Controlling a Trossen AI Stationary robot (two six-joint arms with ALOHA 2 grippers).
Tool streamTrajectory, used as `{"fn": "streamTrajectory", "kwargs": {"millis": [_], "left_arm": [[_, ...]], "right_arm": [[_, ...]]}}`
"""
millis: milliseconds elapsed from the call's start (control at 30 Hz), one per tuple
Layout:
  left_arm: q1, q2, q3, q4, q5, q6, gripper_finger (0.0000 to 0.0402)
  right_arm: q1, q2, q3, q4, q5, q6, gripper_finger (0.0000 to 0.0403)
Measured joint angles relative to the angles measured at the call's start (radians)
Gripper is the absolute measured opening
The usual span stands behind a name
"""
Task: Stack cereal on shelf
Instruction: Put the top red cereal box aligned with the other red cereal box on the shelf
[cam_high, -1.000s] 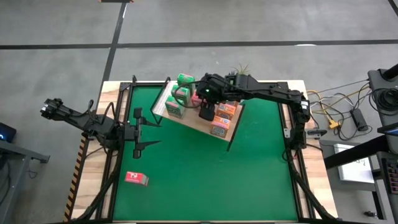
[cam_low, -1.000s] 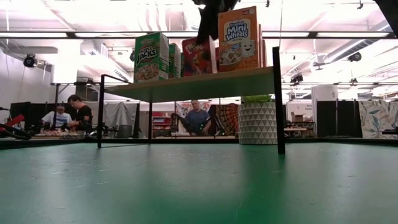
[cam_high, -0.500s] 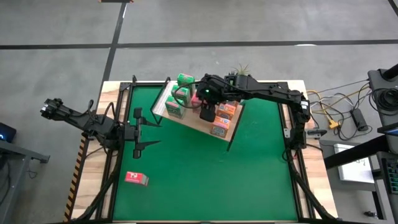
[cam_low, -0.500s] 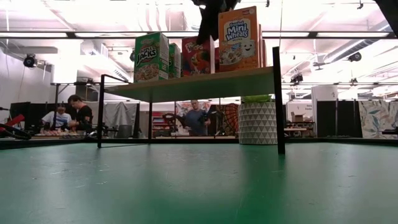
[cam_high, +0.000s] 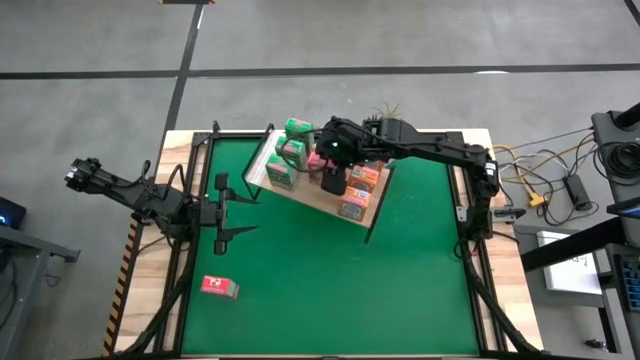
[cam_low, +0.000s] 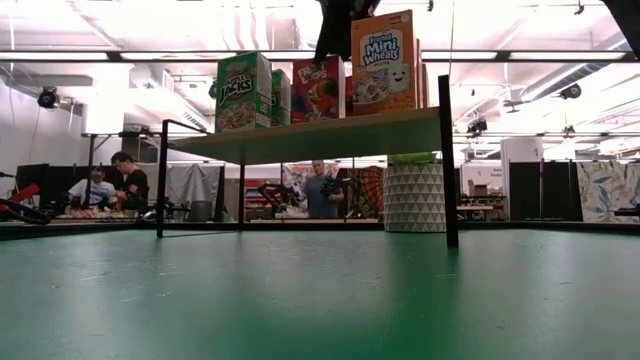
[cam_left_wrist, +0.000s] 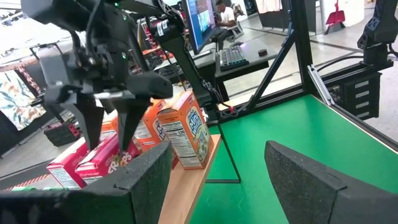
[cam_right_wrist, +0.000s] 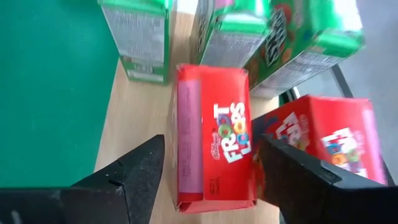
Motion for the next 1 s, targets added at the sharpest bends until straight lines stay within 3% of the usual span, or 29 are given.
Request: {"fn": "streamTrajectory", "kwargs": {"millis": [167, 333, 733, 1000], "left_arm": [[0.0, 0.0, 0.0, 0.0, 0.0, 0.0, 0.024], [0.0, 0.0, 0.0, 0.0, 0.0, 0.002, 0.024], [0.0, 0.001, 0.0, -0.001, 0.0, 0.004, 0.024], [0.0, 0.001, 0.0, -0.002, 0.0, 0.004, 0.024]], "right_arm": [[0.0, -0.003, 0.059, -0.017, 0.001, 0.013, 0.0248], [0.0, -0.003, 0.079, 0.015, 0.001, -0.01, 0.0214], [0.0, 0.042, 0.056, 0.096, 0.003, -0.078, 0.0018], [0.0, 0.047, 0.056, 0.091, 0.003, -0.074, 0.0013]]}}
